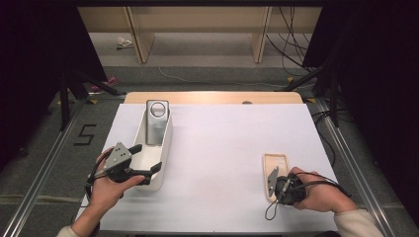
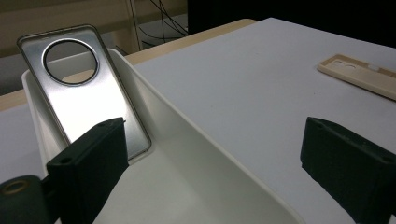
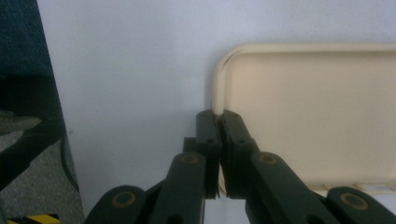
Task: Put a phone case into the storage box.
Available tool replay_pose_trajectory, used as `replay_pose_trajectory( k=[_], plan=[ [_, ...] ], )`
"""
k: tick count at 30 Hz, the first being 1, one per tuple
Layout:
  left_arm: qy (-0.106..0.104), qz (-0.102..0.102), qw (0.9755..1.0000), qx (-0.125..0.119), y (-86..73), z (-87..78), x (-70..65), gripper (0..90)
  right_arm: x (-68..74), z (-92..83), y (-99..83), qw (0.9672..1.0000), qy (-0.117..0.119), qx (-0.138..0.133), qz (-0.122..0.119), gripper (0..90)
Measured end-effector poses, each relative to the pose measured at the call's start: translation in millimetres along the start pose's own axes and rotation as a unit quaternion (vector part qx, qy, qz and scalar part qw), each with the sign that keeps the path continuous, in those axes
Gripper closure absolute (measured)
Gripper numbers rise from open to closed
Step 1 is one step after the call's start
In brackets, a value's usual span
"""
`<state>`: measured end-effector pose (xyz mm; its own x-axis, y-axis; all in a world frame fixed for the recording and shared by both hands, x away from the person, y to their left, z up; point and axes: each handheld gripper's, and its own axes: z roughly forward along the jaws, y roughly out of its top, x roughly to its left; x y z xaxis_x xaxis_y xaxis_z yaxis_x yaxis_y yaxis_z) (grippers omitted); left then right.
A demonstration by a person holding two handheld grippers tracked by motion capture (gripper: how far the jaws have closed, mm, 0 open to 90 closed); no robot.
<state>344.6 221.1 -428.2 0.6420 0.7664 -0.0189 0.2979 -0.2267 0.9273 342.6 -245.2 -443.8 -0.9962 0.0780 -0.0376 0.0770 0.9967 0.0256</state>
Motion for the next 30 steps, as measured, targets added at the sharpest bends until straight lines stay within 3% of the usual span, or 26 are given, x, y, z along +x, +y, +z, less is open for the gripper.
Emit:
replay_pose_trajectory(
  k=[12, 30],
  plan=[
    [0.001, -0.001, 1.0, -0.004, 0.5, -0.5, 0.1, 7.3, -3.5, -12.7, -2.2, 0.9977, -0.016, -0.063, 0.019, 87.4],
    [0.004, -0.002, 1.0, -0.007, 1.4, -1.5, 0.4, 7.7, -8.4, -22.7, 5.1, 0.9911, -0.044, -0.121, 0.036, 87.3]
  ],
)
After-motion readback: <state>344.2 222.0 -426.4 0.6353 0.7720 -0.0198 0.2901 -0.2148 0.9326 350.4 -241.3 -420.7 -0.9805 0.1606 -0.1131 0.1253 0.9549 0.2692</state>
